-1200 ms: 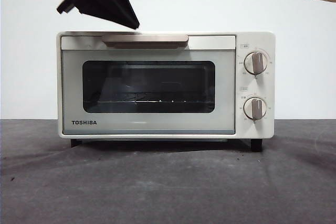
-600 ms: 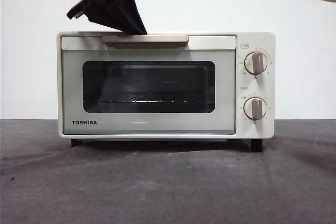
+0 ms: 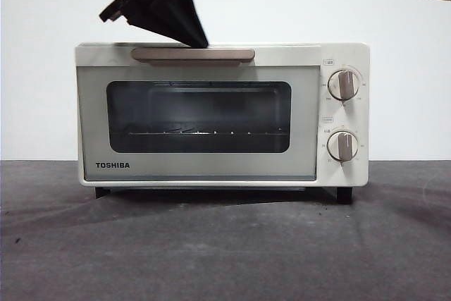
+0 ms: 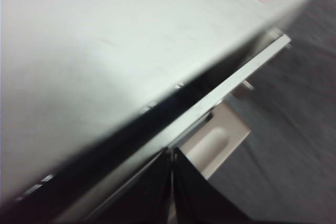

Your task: The left arm flap open the oven, the right arm pick bread and place it into oven, the left arm flap close the oven

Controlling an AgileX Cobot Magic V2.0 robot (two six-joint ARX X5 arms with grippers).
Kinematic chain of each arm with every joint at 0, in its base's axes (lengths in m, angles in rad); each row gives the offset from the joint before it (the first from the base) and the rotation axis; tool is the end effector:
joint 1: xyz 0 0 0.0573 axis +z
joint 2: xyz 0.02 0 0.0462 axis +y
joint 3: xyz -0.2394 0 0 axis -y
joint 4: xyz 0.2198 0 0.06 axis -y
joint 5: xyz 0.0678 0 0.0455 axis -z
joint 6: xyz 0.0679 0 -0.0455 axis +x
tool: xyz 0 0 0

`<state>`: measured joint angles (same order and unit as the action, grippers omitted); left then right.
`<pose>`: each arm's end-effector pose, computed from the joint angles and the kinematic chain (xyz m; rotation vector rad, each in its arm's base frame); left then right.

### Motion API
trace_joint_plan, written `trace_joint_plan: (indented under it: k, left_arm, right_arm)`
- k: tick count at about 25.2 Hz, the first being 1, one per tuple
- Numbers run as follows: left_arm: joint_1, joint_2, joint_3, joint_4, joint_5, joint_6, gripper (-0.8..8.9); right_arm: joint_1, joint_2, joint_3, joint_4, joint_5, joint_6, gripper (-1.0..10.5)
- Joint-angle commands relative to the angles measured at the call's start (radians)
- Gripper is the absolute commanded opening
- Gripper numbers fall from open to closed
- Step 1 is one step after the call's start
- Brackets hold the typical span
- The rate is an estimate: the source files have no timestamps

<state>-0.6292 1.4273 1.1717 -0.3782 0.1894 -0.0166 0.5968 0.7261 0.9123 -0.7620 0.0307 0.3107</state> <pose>0.2528 -0.1998 0.2633 0.1269 0.6421 -0.7849 0.1332 0.0880 0.2882 0.1147 0.6328 0.4573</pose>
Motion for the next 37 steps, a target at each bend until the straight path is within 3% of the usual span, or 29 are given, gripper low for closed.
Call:
trace_joint_plan:
  k: [1, 13, 20, 30, 37]
  left_arm:
    - [-0.031, 0.043, -0.015, -0.092, -0.010, 0.009, 0.16]
    - [-0.156, 0.043, -0.015, -0.300, -0.009, -0.028, 0.17]
    - [-0.192, 0.043, -0.015, -0.348, -0.009, -0.037, 0.16]
    - [-0.177, 0.014, -0.015, -0.329, -0.009, -0.048, 0.17]
    - [-0.100, -0.109, -0.019, -0.311, -0.010, -0.068, 0.16]
  right_arm:
    - [0.010, 0.002, 0.019, 0.021, 0.003, -0.012, 1.7]
    - [0.010, 0.002, 0.019, 0.021, 0.003, -0.012, 1.7]
    - [0.010, 0.003, 0.019, 0.021, 0.003, -0.012, 1.7]
    - [0.010, 0.004, 0.019, 0.021, 0.003, -0.011, 1.7]
    - [0.010, 0.007, 0.019, 0.021, -0.006, -0.007, 1.7]
